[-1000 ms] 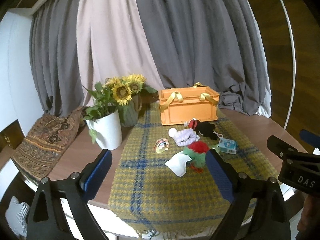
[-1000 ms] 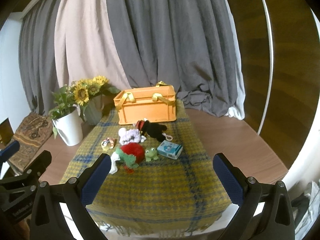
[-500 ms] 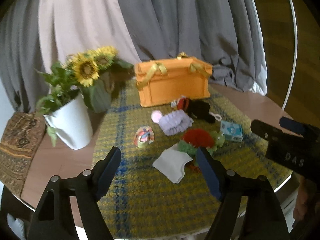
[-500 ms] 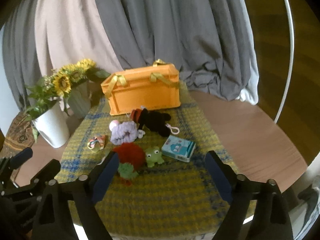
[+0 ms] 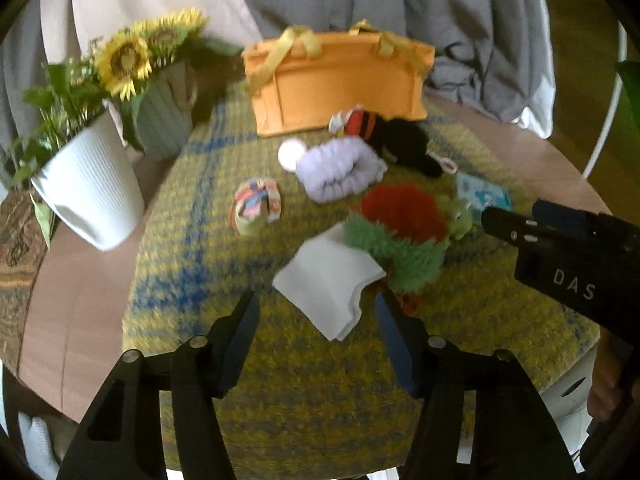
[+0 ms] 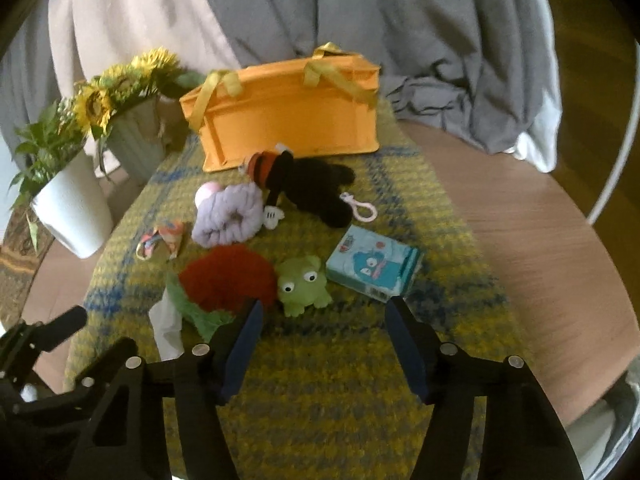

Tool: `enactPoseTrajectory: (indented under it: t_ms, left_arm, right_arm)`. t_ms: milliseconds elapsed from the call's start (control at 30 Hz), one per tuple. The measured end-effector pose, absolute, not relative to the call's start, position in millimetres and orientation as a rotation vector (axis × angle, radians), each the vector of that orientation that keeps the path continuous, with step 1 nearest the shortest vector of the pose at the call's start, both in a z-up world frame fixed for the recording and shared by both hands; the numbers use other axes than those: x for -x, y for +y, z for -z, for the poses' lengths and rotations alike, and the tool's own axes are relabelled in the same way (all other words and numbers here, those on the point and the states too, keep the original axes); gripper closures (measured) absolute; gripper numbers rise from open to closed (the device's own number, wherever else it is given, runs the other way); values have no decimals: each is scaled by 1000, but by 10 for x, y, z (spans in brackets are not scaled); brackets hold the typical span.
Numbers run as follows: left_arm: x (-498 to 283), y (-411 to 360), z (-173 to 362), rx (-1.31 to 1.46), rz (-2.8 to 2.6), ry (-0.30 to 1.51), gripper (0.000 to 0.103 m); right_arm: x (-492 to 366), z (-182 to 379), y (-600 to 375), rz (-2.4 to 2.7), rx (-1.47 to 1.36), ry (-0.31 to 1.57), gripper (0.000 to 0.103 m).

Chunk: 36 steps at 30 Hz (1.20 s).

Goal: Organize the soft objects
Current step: 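Grasp the white tissue with the left tool while the right tool grasps the green frog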

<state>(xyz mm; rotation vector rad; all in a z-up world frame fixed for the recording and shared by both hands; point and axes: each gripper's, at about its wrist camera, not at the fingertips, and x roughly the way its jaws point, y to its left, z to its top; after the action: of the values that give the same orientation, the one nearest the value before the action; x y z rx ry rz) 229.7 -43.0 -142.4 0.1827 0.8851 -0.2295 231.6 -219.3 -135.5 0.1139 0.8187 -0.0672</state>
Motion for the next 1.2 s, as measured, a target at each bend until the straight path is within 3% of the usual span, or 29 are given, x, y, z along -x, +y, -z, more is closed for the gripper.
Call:
enactPoseTrajectory:
  t_ms: [400, 833, 967, 1200]
  left_arm:
    - [-2455, -553, 1781, -127, 147, 973, 53]
    - [-2612, -547, 1869, -77, 124, 953, 85]
    - [-2629, -518, 1839, -74, 108, 926, 97]
    - [-2641, -455, 1671, -77, 75, 851, 98]
  right_arm:
    - [-2662, 1656, -2200, -65, -60, 882, 49]
    - [-2801, 1765, -2106, -118, 12, 875, 54]
    - [-2838, 1795, -2081, -128, 16, 883, 61]
    - [-2820, 1712, -2100, -122, 1, 870, 62]
